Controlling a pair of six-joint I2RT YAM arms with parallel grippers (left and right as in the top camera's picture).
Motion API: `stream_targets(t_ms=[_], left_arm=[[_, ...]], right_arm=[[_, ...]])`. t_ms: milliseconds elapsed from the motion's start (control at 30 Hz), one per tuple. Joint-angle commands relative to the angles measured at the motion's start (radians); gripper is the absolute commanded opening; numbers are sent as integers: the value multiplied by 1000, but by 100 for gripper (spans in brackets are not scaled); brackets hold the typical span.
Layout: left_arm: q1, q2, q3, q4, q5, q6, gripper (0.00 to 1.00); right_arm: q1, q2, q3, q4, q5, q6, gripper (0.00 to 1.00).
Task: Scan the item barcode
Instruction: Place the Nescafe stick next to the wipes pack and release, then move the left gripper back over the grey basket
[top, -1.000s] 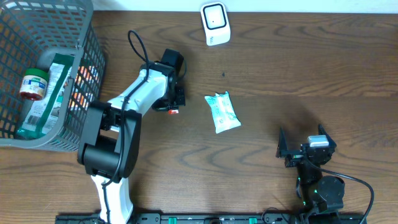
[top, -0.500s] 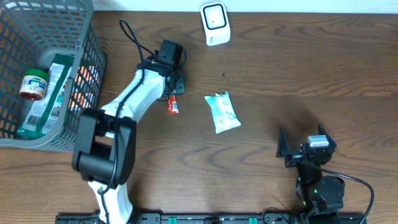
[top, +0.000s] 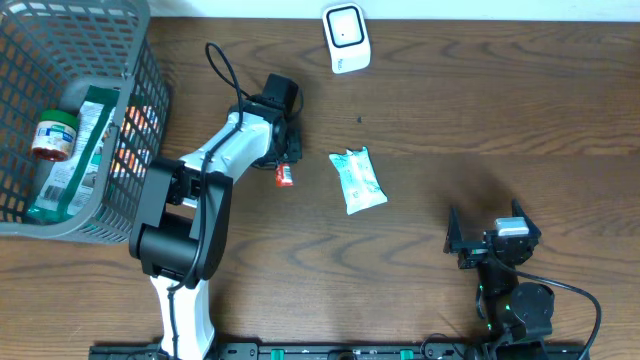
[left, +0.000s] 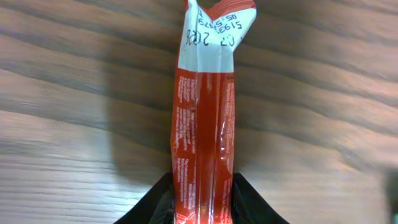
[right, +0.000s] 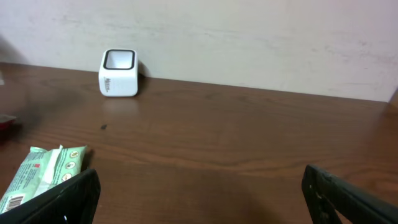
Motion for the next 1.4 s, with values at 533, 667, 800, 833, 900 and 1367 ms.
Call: stream_targets(t_ms=[533, 667, 800, 833, 900, 1367], left_arm=[[-236, 19, -11, -33, 182, -77, 31], [-236, 19, -11, -36, 156, -76, 36], [-236, 19, -10, -36, 145, -76, 41], [-236, 18, -10, -37, 145, -76, 41], [-236, 8, -8, -37, 137, -77, 42], [-219, -290, 10, -158, -241, -31, 61]], right_arm=[[4, -4, -1, -4, 5, -2, 99], [4, -4, -1, -4, 5, -2, 99], [4, -4, -1, -4, 5, -2, 99], [4, -4, -1, -4, 5, -2, 99], [4, -4, -1, -4, 5, -2, 99], [4, -4, -1, -4, 5, -2, 99]])
